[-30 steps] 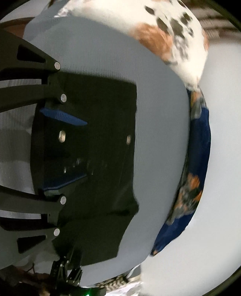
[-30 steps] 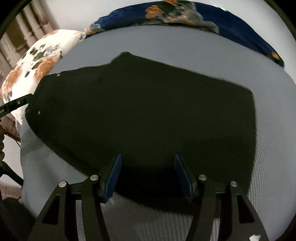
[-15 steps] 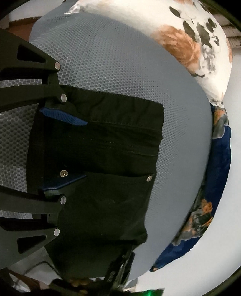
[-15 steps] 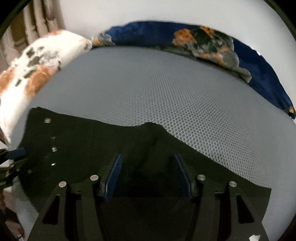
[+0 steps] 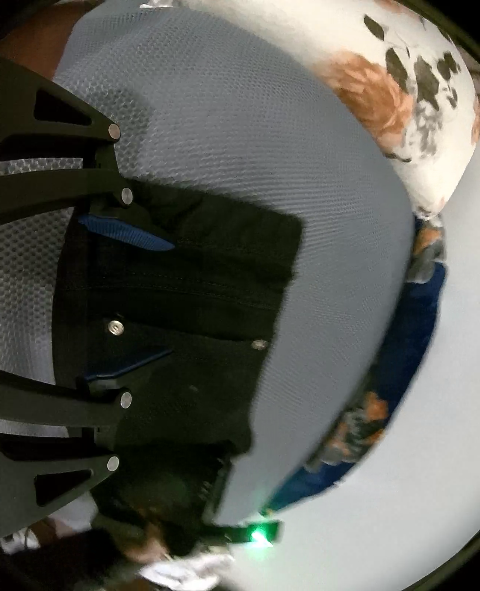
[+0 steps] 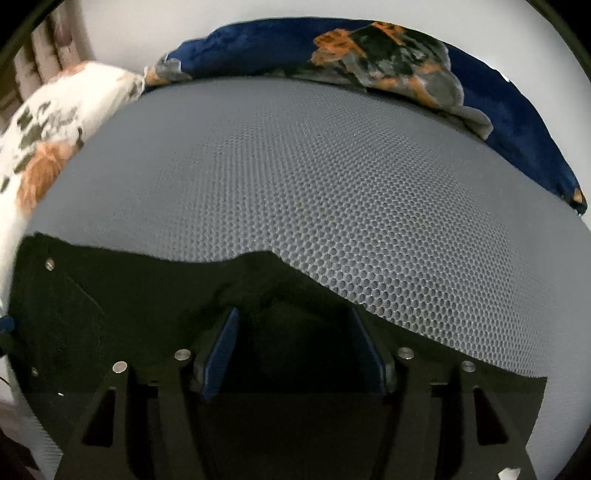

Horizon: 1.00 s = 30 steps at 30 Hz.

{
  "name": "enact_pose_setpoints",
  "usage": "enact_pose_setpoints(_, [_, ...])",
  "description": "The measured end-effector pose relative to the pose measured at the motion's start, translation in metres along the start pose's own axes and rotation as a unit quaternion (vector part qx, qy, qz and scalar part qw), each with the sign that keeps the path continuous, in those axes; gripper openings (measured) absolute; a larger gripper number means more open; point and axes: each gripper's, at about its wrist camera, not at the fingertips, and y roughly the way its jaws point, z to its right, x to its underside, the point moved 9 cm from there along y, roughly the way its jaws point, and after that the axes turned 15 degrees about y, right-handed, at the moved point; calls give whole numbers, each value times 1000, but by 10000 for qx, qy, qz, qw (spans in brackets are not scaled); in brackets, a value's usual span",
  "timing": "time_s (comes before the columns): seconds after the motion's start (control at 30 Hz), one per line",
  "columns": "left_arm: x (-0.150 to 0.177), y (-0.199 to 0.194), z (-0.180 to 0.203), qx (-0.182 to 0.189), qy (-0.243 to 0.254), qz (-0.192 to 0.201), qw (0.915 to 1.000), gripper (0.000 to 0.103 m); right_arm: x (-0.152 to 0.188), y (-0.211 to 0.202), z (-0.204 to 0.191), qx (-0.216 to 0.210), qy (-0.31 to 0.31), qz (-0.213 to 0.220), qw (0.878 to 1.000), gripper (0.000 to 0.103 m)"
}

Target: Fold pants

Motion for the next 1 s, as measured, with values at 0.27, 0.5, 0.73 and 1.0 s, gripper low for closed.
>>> enact_pose_setpoints(0.27, [-8,-23,-55,614,-494,136,9968,56,-4,-40,6,-700,570,91,9959,60])
enact_pose_setpoints(0.5, [13,6,-70,1611,-1037,-334,9809,56,33,-46,15,-727,772,-324,9938,61])
enact_pose_setpoints(0.73, [17,28,-80,2162,-914,-544,9705,56,54,-48,29,-514,1041,-542,9918,61])
enact_pose_setpoints(1.0, [13,39,-76,2691,-355,-431,9615,56,52,-49,41,-59,1123,-642,9916,61])
